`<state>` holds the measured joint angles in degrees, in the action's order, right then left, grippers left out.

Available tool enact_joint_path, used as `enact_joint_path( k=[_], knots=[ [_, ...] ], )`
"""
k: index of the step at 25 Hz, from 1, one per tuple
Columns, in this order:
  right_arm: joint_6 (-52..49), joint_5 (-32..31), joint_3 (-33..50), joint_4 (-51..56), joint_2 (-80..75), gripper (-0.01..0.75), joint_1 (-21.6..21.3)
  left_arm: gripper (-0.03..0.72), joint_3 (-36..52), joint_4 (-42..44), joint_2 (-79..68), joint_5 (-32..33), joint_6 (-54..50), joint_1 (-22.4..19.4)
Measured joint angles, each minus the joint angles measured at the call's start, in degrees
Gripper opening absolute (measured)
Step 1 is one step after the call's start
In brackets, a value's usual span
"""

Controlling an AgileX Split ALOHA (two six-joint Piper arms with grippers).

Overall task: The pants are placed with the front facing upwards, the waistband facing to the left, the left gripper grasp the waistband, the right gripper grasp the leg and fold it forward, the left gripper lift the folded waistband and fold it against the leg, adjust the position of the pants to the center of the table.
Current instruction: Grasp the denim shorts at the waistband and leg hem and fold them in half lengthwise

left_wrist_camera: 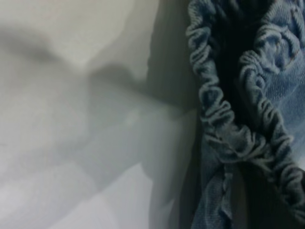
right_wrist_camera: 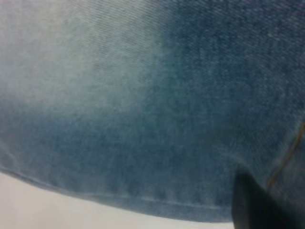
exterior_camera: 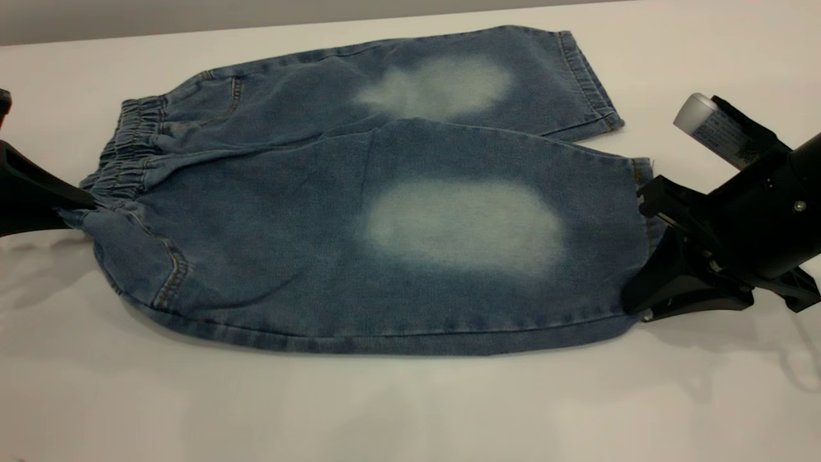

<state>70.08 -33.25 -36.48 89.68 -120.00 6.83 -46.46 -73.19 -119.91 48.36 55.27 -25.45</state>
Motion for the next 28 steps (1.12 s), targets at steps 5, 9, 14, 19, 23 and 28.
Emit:
enact_joint_path(
  k=[5,9,14,19,23,28],
  knots=[
    [-3.6,-1.7,0.7,-5.1,2.7,0.024,0.0,0.114,0.0,5.4,0.1,-1.2,-2.2,0.0],
    [-10.4,-1.7,1.4,-12.5,7.5,0.024,0.0,0.114,0.0,10.3,0.1,-0.4,-6.2,0.0],
    [-18.9,-3.5,1.9,-21.6,16.4,0.024,0.0,0.114,0.0,15.3,2.5,2.3,-10.8,0.0],
    [-29.5,-7.6,1.9,-32.4,25.3,0.024,0.0,0.114,0.2,22.0,8.5,2.4,-17.8,0.3],
    [-38.5,-10.9,1.9,-42.7,31.8,0.024,0.0,0.114,2.3,26.0,14.2,2.5,-21.4,2.8],
    [-47.5,-16.9,1.9,-54.2,39.9,0.024,0.0,0.114,5.2,26.5,21.7,4.4,-21.7,8.6]
  ],
)
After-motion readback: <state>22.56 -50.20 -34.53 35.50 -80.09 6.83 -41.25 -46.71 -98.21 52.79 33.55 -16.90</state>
